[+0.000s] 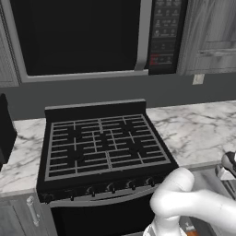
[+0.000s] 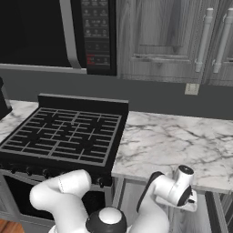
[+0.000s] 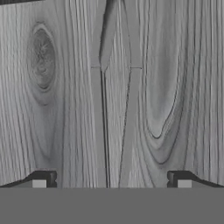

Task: Take the tongs from the drawer on the right and place them on the dining counter next to the tray containing the hot dog.

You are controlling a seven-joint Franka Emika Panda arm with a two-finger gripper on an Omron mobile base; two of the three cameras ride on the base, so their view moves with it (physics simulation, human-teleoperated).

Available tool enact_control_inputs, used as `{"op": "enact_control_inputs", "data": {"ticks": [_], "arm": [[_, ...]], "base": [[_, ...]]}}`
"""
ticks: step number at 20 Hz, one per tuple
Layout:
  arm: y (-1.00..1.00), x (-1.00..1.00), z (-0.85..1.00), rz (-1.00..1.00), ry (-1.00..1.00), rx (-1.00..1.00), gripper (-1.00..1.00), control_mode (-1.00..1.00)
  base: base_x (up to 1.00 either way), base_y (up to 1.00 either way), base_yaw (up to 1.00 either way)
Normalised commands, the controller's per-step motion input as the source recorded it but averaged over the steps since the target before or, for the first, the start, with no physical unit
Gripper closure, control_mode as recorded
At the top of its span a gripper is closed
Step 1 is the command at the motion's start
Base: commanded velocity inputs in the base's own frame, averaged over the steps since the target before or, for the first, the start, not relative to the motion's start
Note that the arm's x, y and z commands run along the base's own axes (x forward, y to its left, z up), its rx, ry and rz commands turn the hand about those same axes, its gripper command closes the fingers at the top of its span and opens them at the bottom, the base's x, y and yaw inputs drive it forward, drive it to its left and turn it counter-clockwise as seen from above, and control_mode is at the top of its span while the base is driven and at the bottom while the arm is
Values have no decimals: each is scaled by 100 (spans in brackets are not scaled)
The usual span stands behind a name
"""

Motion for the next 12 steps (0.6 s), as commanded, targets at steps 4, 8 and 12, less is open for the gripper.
{"op": "enact_control_inputs", "data": {"ticks": [4, 8, 12], "arm": [[-32, 20, -33, -6, 0, -2, -100, -100], [-16, 3, -41, -2, 0, 0, -100, -100], [-1, 0, -31, 0, 0, 0, -100, -100]], "base": [[0, 0, 0], [0, 0, 0], [0, 0, 0]]}}
